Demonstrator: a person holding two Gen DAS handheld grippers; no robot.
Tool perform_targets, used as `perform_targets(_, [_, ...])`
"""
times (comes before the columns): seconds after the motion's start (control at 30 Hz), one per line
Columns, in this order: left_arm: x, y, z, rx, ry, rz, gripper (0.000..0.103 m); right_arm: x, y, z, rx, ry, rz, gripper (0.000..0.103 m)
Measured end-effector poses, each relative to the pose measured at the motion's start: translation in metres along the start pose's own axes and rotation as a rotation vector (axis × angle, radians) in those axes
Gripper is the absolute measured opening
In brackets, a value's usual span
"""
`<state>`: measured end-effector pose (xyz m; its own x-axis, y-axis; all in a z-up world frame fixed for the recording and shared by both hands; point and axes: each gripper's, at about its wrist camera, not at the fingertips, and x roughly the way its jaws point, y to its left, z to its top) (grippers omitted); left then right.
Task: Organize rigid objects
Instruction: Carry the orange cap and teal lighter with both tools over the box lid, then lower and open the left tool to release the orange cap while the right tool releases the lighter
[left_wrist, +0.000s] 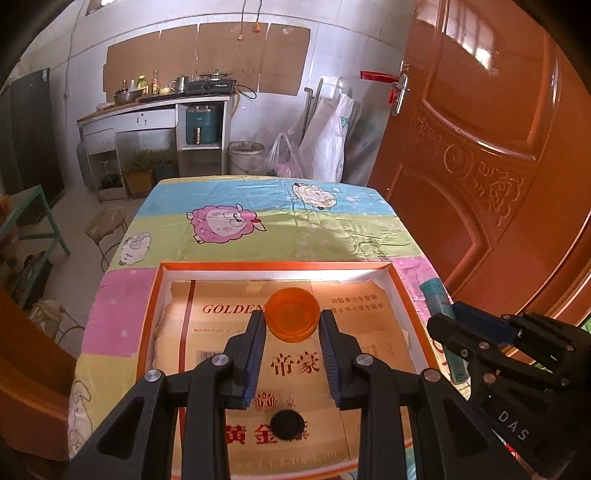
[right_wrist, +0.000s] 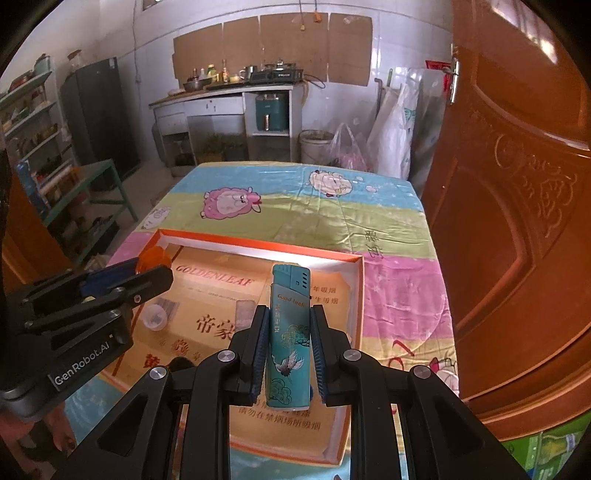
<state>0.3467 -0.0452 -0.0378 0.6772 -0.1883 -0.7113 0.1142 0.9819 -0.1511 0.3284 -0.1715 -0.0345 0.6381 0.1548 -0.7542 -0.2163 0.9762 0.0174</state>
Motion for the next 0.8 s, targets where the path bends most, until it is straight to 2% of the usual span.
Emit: perform_targets(0.8, [0.077, 0.007, 0.01, 0.009, 0.113, 0.029, 0.03, 0.086, -0.017, 0.016, 0.0, 0.136, 0.033, 0.023])
